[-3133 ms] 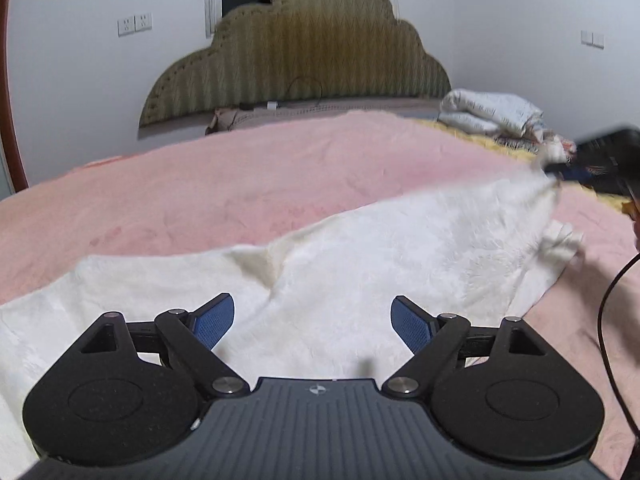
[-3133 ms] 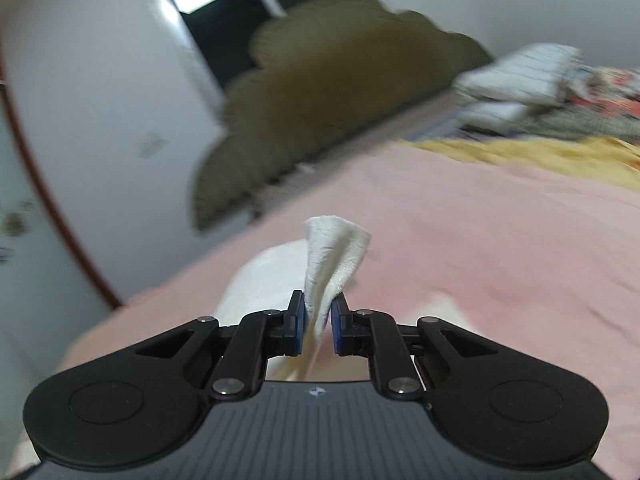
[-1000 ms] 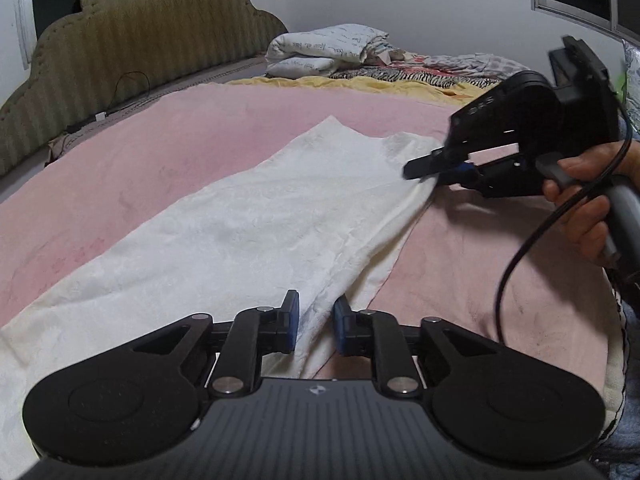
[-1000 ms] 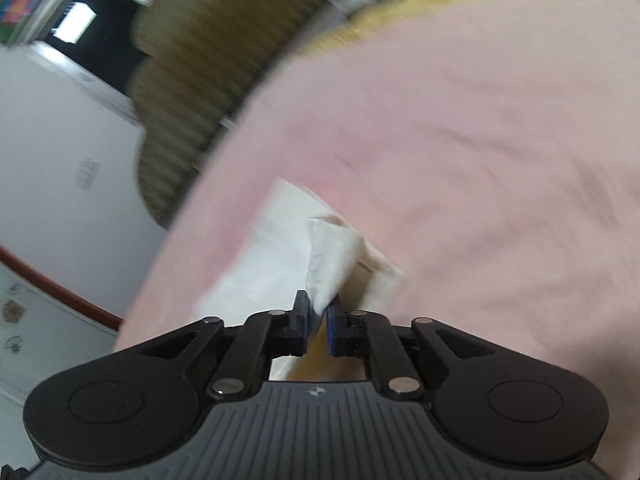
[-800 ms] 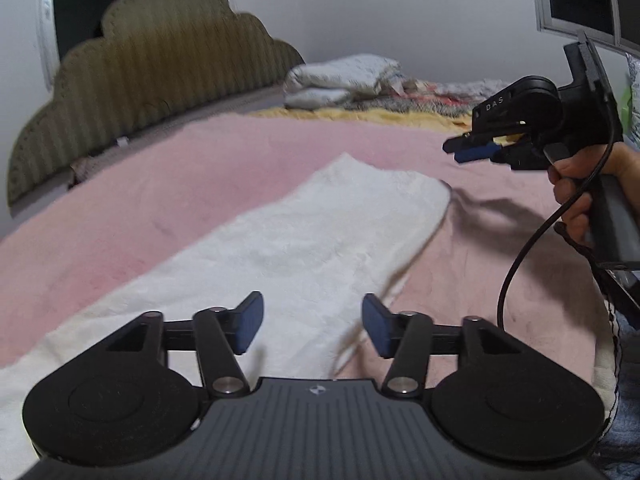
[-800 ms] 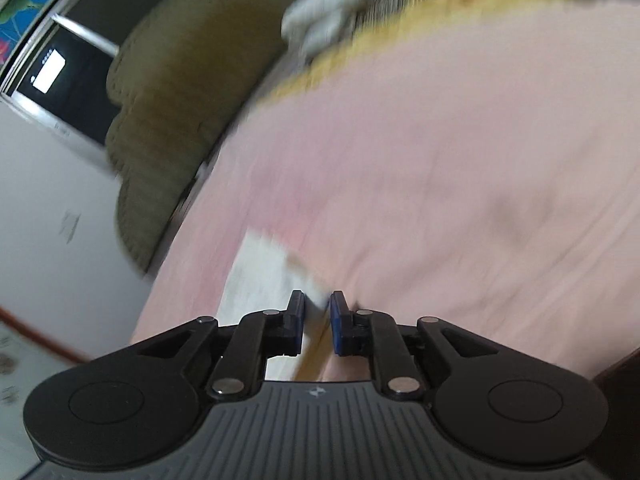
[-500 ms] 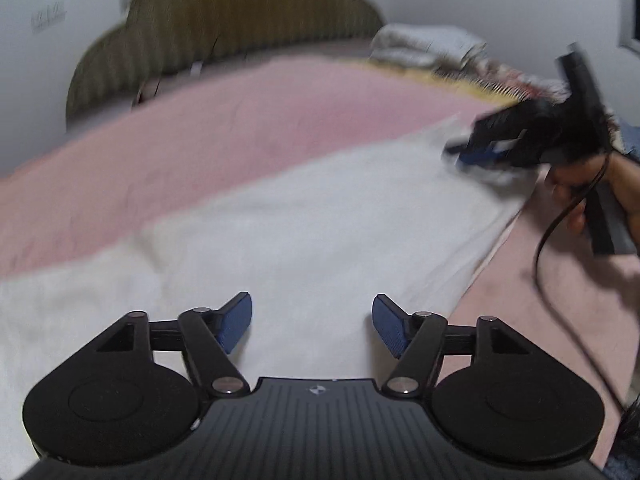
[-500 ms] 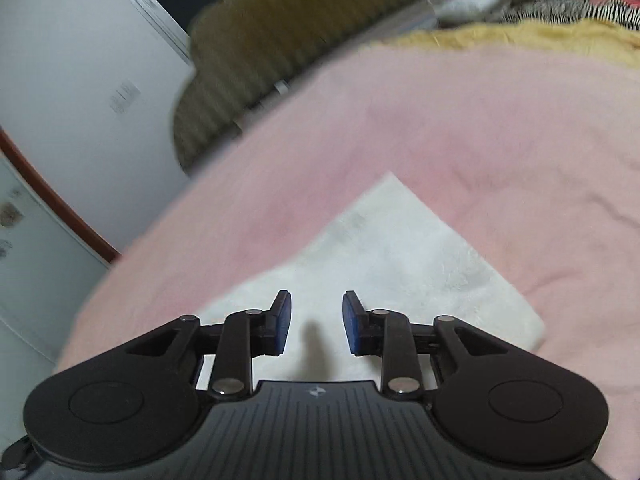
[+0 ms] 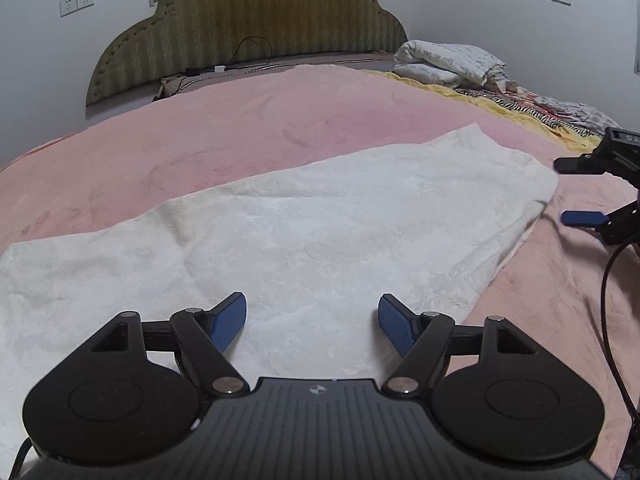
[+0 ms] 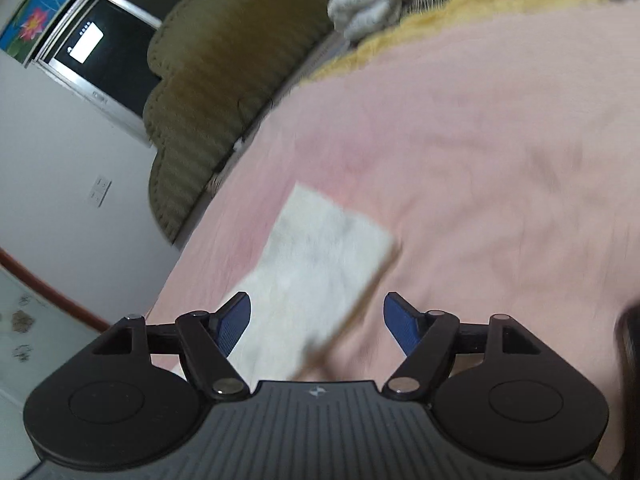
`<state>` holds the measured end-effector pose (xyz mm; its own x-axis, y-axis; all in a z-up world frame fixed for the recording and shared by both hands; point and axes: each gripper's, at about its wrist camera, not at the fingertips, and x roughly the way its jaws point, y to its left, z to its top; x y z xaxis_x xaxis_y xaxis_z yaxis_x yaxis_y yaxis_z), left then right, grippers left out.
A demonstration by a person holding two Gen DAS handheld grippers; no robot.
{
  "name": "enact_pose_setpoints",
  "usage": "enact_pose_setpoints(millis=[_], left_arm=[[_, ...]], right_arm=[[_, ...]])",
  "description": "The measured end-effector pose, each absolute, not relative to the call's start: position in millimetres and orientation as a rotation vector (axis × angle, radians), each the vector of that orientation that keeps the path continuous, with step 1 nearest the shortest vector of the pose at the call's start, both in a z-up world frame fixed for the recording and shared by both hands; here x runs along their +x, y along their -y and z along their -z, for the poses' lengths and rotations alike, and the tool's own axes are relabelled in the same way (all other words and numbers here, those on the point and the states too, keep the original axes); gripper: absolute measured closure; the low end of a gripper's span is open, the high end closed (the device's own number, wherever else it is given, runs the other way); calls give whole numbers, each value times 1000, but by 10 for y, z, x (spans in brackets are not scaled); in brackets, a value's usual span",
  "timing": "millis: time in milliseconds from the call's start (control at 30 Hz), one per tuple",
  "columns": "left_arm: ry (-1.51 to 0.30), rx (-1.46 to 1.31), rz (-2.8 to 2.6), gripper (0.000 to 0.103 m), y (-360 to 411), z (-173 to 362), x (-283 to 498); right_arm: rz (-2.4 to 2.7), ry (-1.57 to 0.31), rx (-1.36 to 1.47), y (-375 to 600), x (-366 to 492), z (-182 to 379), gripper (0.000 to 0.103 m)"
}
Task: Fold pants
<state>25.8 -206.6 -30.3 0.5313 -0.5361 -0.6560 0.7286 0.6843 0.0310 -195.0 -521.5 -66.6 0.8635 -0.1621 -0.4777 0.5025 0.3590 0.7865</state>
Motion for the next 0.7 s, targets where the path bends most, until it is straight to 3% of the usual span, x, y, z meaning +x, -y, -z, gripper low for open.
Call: enact_pose_setpoints(millis=[500, 533, 633, 700], left_arm=[[-657, 315, 774, 25, 2092, 318, 233], [-659, 310, 776, 25, 2093, 314, 237], [-663, 287, 786, 25, 2098, 288, 269], [-670, 239, 790, 25, 2090, 257, 327]], right_arm=[[525, -231, 1014, 5374, -1577, 784, 32], [540, -228, 996, 5383, -1538, 791, 36], [555, -246, 1024, 5463, -1462, 872, 79], [533, -226, 1067, 5521, -1488, 933, 83]])
